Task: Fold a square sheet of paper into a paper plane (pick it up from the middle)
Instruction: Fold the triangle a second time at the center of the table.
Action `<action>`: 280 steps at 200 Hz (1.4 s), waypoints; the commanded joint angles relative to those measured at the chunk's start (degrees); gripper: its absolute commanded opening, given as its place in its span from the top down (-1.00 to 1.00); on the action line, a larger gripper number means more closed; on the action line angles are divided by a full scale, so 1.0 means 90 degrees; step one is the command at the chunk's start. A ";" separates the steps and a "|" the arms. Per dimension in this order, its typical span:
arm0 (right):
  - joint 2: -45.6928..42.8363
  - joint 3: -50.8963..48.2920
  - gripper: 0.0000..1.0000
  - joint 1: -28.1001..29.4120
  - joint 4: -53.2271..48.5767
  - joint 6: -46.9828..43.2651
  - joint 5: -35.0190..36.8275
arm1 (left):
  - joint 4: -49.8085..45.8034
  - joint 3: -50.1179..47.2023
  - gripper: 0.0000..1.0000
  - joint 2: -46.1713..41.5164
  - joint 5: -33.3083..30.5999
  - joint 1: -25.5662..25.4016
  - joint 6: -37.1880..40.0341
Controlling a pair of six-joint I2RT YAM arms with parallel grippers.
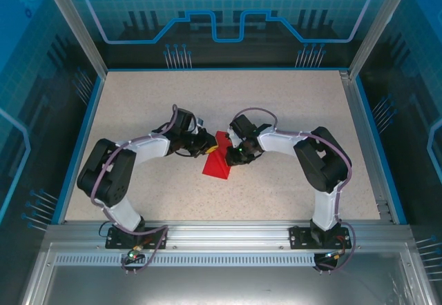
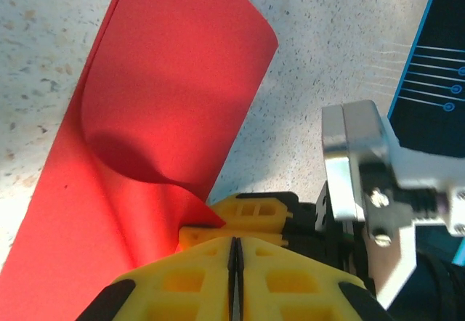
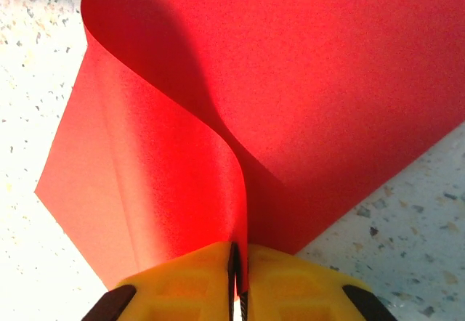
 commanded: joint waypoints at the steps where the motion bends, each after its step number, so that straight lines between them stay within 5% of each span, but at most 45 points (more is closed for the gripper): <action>1: 0.0250 0.0067 0.74 -0.0102 -0.0173 -0.0040 0.0138 | 0.0697 -0.0094 0.78 0.0311 0.0448 -0.0006 -0.0493; 197: 0.0234 0.0053 0.71 -0.0102 -0.0117 0.0094 0.0094 | 0.0802 -0.0305 0.79 0.1543 0.0164 -0.0026 -0.0229; 280: -0.1351 -0.0426 0.02 -0.0465 -0.0046 0.0652 0.0121 | 0.0650 -0.0374 0.80 0.1409 0.0078 -0.0025 -0.0077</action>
